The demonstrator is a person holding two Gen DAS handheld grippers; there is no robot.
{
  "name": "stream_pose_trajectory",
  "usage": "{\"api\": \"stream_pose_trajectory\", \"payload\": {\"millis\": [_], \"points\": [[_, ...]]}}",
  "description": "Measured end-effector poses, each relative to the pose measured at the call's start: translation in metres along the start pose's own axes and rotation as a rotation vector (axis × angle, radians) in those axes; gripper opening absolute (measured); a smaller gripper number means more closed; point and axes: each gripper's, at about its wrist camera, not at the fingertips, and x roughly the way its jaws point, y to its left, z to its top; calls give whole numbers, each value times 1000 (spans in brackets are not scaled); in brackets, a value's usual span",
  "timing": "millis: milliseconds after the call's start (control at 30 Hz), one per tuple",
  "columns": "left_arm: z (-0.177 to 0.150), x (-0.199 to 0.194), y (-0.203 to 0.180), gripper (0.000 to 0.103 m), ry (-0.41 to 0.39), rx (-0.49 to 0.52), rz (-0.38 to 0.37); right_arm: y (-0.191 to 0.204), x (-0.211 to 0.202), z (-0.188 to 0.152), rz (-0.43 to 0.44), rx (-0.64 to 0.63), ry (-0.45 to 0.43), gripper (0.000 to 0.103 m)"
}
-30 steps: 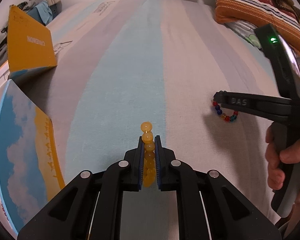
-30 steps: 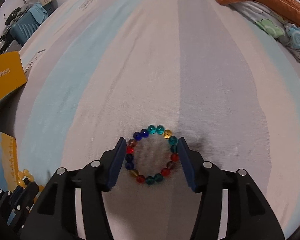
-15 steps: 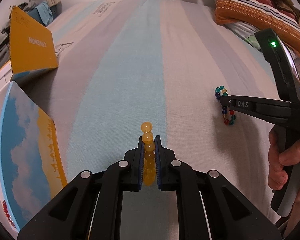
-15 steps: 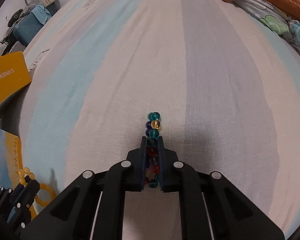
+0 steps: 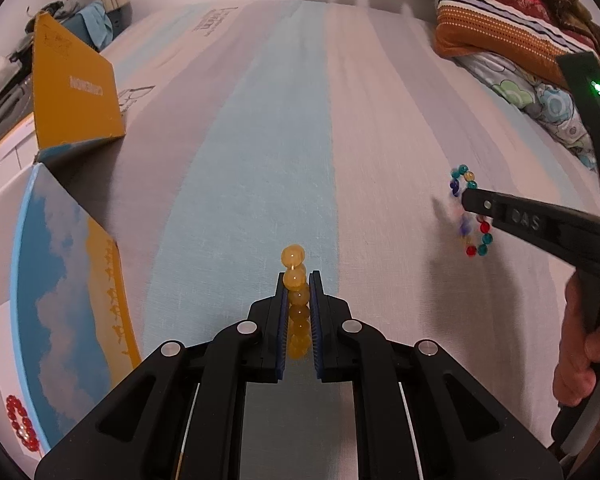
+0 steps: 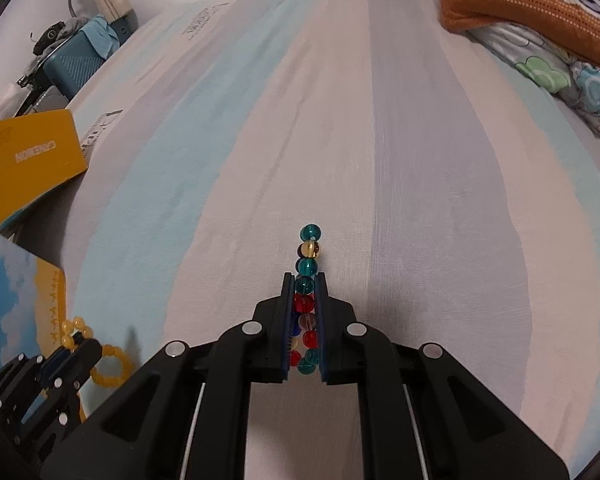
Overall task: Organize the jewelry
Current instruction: 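Carry the yellow and multicolour bracelets with both tools over the white box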
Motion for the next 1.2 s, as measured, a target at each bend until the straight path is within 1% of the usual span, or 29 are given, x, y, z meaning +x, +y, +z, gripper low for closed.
{"api": "stream_pose_trajectory", "payload": {"millis": [167,400,667,967,1200], "points": [[2,-12,2,9,-14,-8,15,3,-14,-10,-4,0,-4,9],[-1,-37,8,9,-25,-13,10,6,-37,-23,-5,5,-10,9],[-6,-74,16,9,-46,-22,1,27,-76,-40,-5,-7,-34,9],[-22,-109,39,9,-64,-40,7,63,-117,-56,12,-35,-74,9],[-34,-148,74,9,-101,-69,21,102,-143,-62,36,-67,-110,9]]}}
